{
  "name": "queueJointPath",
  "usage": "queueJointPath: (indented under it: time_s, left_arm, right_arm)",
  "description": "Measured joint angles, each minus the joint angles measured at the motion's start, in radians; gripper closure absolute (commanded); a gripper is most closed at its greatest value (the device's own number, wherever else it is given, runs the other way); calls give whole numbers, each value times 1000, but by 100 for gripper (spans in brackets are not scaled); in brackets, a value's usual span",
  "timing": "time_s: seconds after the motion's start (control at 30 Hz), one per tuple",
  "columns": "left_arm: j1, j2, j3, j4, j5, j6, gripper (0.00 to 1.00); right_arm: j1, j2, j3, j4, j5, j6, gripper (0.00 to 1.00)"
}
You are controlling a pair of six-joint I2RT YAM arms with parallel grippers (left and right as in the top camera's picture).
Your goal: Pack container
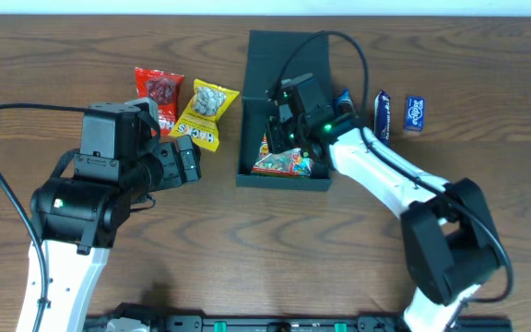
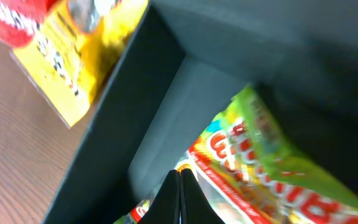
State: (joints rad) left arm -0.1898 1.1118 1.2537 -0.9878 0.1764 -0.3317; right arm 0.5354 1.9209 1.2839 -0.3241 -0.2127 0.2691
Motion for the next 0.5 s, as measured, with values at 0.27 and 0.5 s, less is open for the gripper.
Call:
queueJointPath:
  time_s: [0.27,0.5]
  left_arm:
    - [0,0,0,0,0,0,5]
    - [0,0,0,0,0,0,5]
  right_arm:
    - [13,100,8,-50,-3,-1,99]
    - [13,100,18,-98,36,-3,99]
